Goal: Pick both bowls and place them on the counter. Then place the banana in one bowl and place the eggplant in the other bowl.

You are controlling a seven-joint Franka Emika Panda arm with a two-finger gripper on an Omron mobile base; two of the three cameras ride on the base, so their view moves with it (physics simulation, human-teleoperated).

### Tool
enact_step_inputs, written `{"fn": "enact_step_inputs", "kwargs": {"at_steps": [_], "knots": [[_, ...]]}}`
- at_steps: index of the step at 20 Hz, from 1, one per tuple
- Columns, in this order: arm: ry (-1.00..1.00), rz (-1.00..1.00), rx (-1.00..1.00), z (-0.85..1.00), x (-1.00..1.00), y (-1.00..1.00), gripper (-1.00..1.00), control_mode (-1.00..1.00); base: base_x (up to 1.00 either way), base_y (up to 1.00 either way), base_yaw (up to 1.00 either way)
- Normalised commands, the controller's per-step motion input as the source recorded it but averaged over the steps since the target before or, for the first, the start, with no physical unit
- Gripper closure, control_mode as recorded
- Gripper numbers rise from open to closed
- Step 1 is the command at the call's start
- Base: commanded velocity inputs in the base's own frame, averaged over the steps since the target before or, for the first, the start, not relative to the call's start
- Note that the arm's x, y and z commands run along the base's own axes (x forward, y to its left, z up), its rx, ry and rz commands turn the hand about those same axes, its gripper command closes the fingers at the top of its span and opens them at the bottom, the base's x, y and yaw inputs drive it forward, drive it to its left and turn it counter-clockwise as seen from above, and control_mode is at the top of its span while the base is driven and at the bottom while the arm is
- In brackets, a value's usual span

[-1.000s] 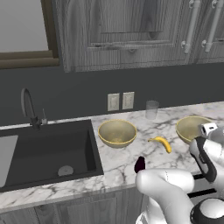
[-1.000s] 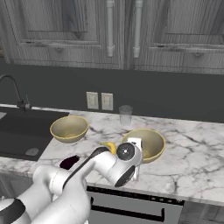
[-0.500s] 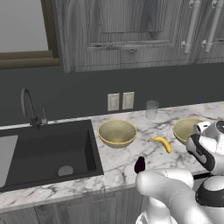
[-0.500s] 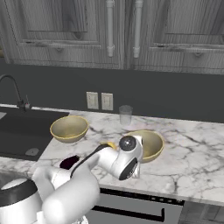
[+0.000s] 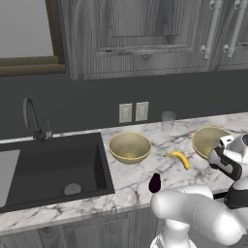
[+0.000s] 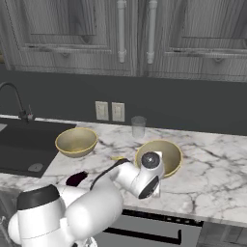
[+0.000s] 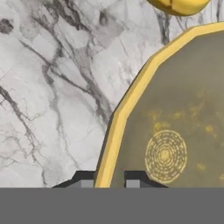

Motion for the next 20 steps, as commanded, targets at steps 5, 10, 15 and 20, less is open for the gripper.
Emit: {"fn": "enact_step_inputs", "kwargs": {"at_steps": [5,10,15,20], "knots": [[0.03,0.01,0.00,-0.06,0.03,-0.01,-1.00,-1.00,0.00,0.00,0.00],[0.00,-0.03,0.00,0.24,-0.08,0.00,-1.00,-1.00,0.00,0.00,0.00],[0.00,-0.10,0.00,0.50,-0.12,0.12,-1.00,-1.00,0.00,0.00,0.00],[0.00,-0.14,0.00,0.60,-0.17,0.33,-1.00,-1.00,0.00,0.00,0.00]]}}
